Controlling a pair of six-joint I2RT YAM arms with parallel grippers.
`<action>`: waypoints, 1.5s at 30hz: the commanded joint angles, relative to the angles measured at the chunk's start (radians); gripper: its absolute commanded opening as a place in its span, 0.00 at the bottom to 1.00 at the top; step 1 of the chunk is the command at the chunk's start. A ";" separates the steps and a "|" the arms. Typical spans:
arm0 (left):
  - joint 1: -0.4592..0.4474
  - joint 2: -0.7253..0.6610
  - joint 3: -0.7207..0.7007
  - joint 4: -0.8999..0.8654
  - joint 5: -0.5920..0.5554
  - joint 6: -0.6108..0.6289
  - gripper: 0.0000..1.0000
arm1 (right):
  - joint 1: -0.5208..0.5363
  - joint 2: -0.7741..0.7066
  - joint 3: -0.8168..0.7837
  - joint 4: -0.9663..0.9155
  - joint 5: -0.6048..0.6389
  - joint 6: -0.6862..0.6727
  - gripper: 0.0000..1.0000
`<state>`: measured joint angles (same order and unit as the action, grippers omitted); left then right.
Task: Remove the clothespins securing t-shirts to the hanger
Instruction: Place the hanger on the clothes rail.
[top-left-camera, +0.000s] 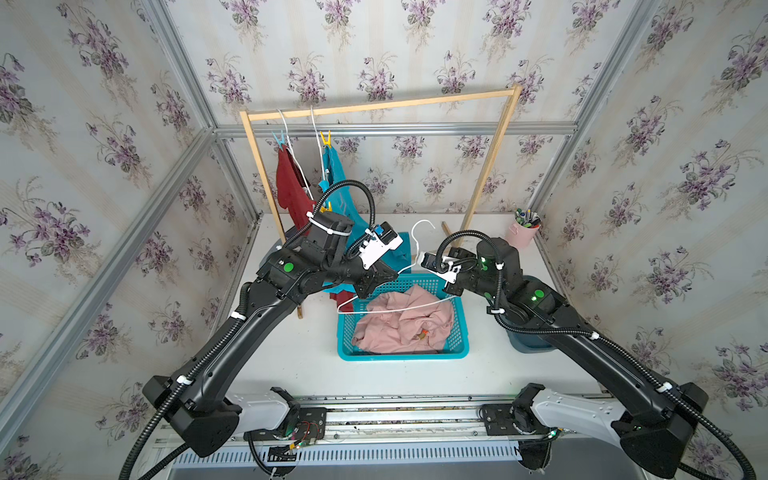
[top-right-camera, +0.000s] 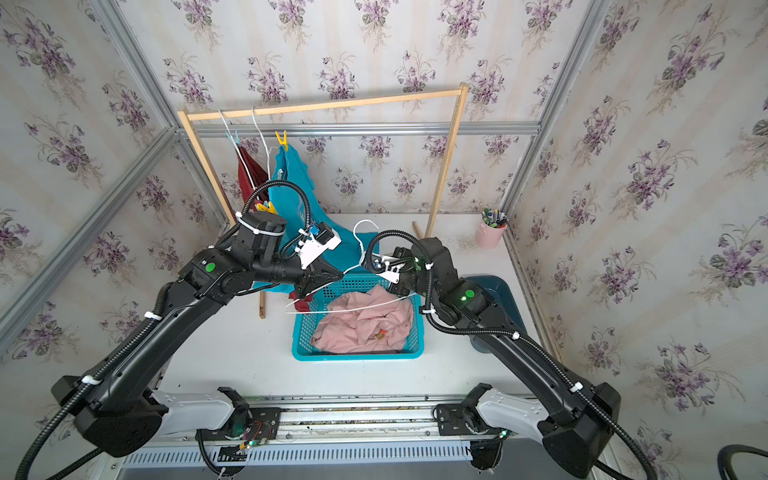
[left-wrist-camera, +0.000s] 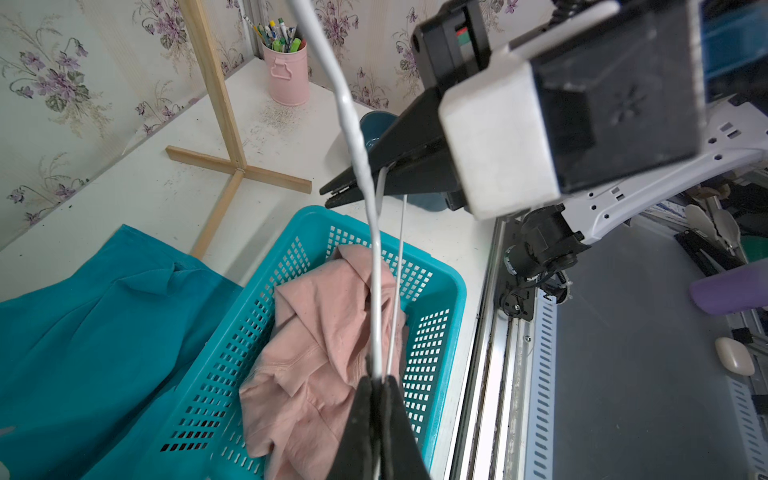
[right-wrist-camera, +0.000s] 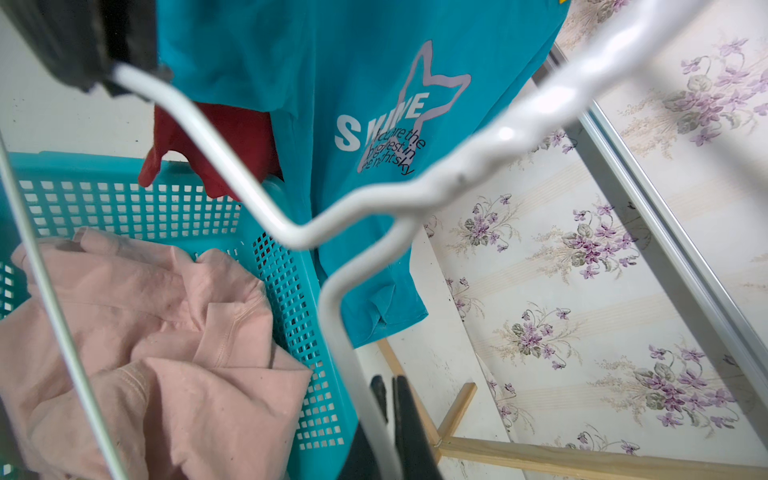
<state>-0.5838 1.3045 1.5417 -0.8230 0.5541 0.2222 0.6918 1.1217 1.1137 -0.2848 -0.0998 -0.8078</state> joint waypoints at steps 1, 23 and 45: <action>0.000 -0.005 -0.002 -0.008 0.039 -0.011 0.00 | 0.000 -0.016 -0.007 0.057 -0.015 0.023 0.00; -0.008 0.003 0.090 0.053 -0.122 -0.189 0.00 | -0.003 -0.124 -0.135 0.275 0.046 0.199 0.84; -0.047 0.334 0.526 0.298 -0.729 -0.418 0.00 | -0.026 -0.197 -0.264 0.312 0.077 0.542 0.84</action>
<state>-0.6331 1.6035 2.0197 -0.5831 -0.1150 -0.1616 0.6674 0.9295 0.8623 -0.0216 -0.0067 -0.3061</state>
